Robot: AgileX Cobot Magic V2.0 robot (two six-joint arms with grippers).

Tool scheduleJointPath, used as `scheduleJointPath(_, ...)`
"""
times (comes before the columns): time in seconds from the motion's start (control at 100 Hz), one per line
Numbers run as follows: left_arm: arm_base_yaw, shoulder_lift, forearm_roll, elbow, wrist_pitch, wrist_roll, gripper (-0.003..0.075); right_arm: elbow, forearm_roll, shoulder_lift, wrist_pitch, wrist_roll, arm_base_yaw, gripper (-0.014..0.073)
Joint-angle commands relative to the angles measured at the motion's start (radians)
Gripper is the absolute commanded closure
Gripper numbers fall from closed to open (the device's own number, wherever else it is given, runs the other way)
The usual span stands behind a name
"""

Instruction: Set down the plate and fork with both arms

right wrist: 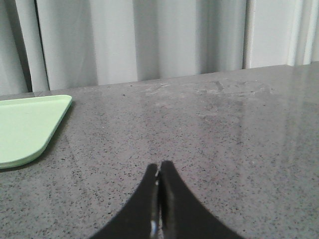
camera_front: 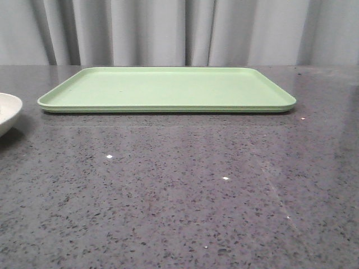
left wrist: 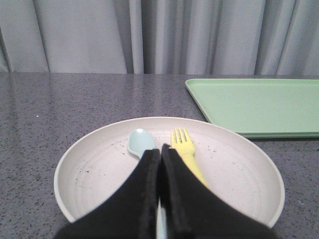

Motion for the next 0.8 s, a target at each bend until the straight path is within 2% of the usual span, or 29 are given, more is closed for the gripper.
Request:
scheduleJointPath(0.0,0.000,-0.031,-0.001,0.013,-0.080,-0.010,0.0741,-0.006,-0.012,-0.023,-0.078,-0.011,-0.003,0.0660)
scheduleJointPath(0.79,0.000,-0.031,-0.001,0.013,-0.080,-0.010,0.0741,-0.006,-0.012,-0.023,-0.093,-0.011,-0.003,0.0660)
